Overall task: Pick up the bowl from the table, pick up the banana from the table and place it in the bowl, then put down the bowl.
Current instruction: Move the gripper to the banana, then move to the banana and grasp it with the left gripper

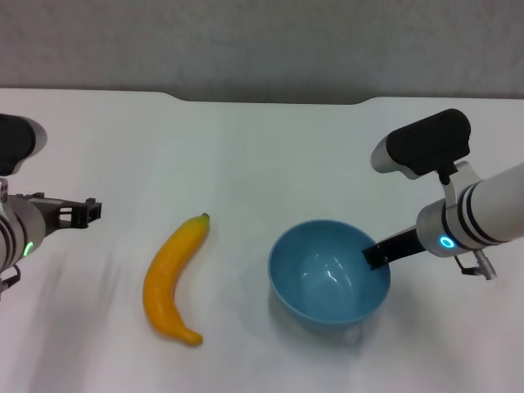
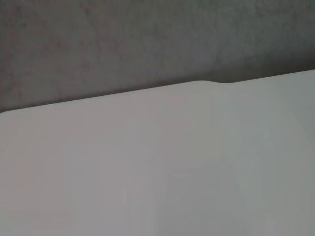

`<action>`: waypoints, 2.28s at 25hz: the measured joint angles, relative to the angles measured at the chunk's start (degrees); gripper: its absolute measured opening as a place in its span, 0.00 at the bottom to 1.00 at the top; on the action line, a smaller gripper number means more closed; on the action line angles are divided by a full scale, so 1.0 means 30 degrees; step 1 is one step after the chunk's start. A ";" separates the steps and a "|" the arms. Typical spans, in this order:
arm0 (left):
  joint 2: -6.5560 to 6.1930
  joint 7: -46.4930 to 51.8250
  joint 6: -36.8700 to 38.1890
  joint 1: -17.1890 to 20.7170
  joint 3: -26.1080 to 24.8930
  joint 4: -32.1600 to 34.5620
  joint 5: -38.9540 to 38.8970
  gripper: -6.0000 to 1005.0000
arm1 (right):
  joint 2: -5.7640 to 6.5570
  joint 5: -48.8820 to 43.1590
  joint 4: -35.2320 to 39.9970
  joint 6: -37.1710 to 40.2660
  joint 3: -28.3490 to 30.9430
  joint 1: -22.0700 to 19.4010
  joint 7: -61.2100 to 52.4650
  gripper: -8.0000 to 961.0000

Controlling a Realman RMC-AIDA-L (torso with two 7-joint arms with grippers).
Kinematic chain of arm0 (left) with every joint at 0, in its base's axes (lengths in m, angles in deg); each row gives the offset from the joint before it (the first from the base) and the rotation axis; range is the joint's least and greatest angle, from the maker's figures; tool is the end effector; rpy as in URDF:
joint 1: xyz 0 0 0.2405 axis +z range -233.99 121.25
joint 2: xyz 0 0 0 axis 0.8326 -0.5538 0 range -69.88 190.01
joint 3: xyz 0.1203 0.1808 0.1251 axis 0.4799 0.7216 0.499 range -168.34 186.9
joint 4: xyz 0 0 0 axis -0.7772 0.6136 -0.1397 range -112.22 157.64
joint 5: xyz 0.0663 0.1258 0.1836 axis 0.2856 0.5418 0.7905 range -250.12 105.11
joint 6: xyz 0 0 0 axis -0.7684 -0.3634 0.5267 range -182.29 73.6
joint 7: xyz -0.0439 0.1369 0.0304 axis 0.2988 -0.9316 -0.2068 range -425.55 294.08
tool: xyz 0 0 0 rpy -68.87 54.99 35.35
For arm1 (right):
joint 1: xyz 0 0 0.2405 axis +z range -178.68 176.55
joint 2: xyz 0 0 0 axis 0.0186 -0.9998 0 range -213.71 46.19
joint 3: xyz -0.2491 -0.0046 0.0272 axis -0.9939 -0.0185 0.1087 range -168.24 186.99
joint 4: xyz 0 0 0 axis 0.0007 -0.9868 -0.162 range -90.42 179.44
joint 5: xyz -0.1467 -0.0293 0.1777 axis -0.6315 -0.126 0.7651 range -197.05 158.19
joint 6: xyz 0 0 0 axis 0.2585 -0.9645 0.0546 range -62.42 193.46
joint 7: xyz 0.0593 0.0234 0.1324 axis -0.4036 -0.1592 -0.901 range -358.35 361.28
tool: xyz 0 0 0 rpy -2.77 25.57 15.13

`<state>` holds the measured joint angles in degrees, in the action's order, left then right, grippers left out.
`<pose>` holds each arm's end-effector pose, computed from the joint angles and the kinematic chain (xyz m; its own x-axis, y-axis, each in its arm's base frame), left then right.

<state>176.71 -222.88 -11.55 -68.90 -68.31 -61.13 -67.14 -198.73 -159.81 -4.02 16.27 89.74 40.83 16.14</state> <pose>-0.2400 0.3830 0.0127 0.6474 0.6262 0.4344 0.5931 -0.0561 -0.8031 0.2106 0.4235 -0.0763 0.6546 -0.7551 -0.0371 -0.6299 -0.5176 -0.5791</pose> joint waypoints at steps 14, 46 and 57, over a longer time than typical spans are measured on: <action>-0.0014 -0.0169 0.0064 -0.0134 0.1090 -0.0305 -0.0377 0.75 | 0.0052 -0.0224 -0.1801 0.0485 0.0746 -0.1369 -0.0013 0.06; 0.0125 -0.0911 -0.3147 -0.2971 0.3277 0.4957 -0.4417 0.75 | -0.0057 -0.0893 -0.5239 0.0804 0.1199 -0.3598 -0.0142 0.06; 0.0116 -0.0817 -0.3966 -0.3700 0.3278 0.6687 -0.4861 0.75 | -0.0057 -0.0841 -0.5732 0.0728 0.0785 -0.3537 -0.0153 0.06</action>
<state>177.06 -225.33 -23.45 -79.99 -58.48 -41.07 -81.73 -198.90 -162.33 -21.22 18.45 92.09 30.22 15.68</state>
